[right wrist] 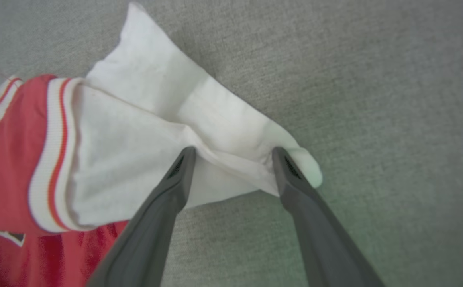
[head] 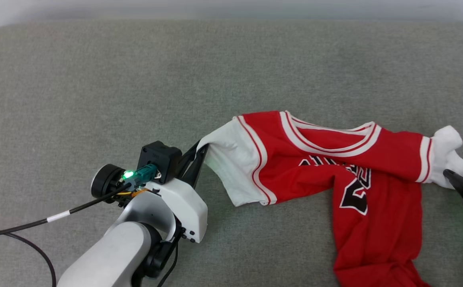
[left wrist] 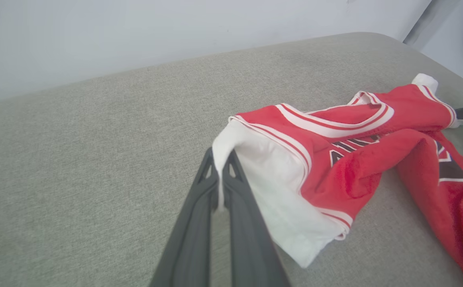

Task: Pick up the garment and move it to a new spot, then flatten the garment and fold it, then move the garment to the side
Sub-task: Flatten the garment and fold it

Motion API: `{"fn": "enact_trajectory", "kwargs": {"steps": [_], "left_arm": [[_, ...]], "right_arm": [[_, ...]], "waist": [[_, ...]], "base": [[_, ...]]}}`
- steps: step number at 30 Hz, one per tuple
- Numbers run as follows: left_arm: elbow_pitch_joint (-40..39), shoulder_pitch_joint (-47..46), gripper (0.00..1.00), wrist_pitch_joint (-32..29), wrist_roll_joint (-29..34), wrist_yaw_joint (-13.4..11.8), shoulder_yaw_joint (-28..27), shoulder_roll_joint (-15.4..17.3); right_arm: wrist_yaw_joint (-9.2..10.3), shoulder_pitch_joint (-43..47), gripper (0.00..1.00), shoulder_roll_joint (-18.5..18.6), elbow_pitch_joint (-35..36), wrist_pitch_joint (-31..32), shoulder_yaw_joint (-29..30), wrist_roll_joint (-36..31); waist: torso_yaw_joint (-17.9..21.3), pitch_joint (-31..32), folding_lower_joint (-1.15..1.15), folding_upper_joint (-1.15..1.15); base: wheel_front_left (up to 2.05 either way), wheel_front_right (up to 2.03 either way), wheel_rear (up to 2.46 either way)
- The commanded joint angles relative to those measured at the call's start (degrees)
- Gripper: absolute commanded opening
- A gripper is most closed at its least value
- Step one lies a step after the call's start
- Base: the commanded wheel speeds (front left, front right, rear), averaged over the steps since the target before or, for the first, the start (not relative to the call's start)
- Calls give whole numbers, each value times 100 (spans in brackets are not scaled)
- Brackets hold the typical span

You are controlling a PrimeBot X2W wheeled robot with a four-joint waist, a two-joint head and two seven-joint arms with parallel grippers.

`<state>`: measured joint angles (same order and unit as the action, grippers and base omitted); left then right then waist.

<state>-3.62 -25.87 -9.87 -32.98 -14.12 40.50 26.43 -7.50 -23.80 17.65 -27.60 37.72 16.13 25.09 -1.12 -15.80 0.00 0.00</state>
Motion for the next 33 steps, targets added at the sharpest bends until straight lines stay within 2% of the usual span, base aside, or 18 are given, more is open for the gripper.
{"fn": "enact_trajectory", "kwargs": {"steps": [1, 5, 6, 7, 11, 16, 21, 24, 28, 29, 32, 33], "left_arm": [[12, -74, 0, 51, 19, 15, -4, -28], [87, -48, 0, 105, -26, 19, -14, -53], [110, -33, 0, 115, -41, 24, -16, -51], [139, -9, 0, 122, -54, 20, -23, -50], [261, 78, 0, 198, -107, -12, -95, 18], [346, 19, 0, 372, -144, -64, -303, 154], [498, -226, 0, 416, -140, -80, -515, 303], [575, -392, 0, 451, -143, -105, -615, 305], [1320, -1100, 0, 573, -481, 150, -961, 89], [1671, -1445, 0, 570, -556, 295, -1009, -19], [2171, -2101, 0, 675, -587, 483, -1108, -159], [2483, -2603, 0, 783, -606, 616, -1191, -256]], "right_arm": [[1, -144, 100, 15, -221, 158, -63, -27], [1, -118, 100, -153, -791, 687, -156, -51], [2, -94, 53, -190, -907, 822, -181, -82], [2, -77, 0, -221, -987, 910, -172, -85], [2, -242, 0, -127, -843, 864, -232, -150], [2, -555, 0, 123, -79, 427, -387, -284], [2, -684, 0, 200, 570, 243, -589, -426], [2, -770, 0, 232, 684, 231, -583, -496], [2, -1314, 0, 184, 683, 42, -626, -713], [2, -1579, 0, 200, 622, -84, -635, -805], [2, -2110, 0, 192, 541, -325, -685, -888], [2, -2547, 0, 198, 495, -525, -727, -916]], "waist": [[-119, -163, 0, 0], [-151, -203, 0, 0], [-152, -194, 0, 0], [-148, -172, 0, 0], [-72, 14, 0, 0], [88, 358, 0, 0], [219, 679, 0, 0], [245, 768, 0, 0], [264, 816, 0, 0], [253, 729, 0, 0], [252, 484, 0, 0], [266, 256, 0, 0]], "base": [[0, 0, 0], [0, 0, 0], [0, 0, 0], [0, 0, 0], [0, 0, 0], [0, 0, 0], [0, 0, 0], [0, 0, 0], [0, 0, 0], [0, 0, 0], [0, 0, 0], [0, 0, 0]]}}
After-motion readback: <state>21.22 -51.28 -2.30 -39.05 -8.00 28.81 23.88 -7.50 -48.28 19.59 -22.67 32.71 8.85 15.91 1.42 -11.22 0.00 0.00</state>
